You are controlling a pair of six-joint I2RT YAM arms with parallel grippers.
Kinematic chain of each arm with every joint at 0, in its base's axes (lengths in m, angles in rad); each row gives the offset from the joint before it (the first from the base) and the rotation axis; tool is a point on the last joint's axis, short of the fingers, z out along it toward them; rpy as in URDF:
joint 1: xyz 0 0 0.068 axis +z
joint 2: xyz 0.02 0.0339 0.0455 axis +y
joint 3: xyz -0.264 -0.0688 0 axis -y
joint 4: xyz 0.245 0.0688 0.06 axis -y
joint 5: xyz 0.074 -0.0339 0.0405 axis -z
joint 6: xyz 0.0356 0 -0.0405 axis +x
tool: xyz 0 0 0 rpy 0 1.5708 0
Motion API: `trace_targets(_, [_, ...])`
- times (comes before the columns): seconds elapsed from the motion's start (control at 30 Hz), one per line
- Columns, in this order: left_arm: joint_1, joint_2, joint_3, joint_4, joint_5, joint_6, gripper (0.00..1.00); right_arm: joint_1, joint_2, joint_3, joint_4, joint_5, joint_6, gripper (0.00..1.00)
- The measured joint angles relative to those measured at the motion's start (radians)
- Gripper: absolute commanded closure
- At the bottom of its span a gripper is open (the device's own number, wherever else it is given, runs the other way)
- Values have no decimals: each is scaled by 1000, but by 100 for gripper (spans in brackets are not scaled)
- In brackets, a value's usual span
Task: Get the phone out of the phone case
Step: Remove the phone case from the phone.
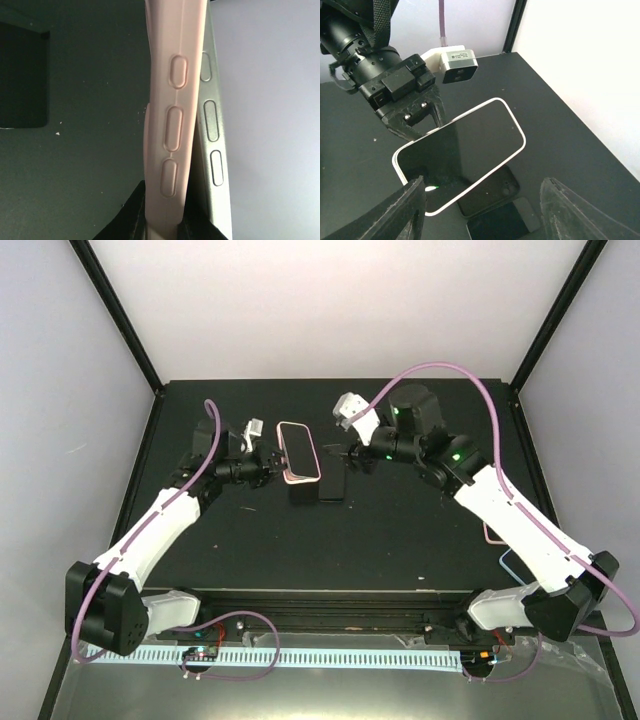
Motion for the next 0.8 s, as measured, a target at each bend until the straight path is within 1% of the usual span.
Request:
trace_targets(0.1, [9, 0, -14, 10, 2, -40, 98, 58, 7, 0, 13, 93, -34, 41])
trace_targets(0.27, [26, 2, -55, 35, 8, -122, 99, 169, 37, -1, 41, 227, -81, 41])
trace_targets(0.57, [37, 15, -68, 65, 30, -196, 99, 296, 97, -25, 73, 346, -142, 41])
trace_targets(0.8, [42, 15, -69, 86, 37, -215, 98, 351, 145, -52, 92, 422, -182, 41])
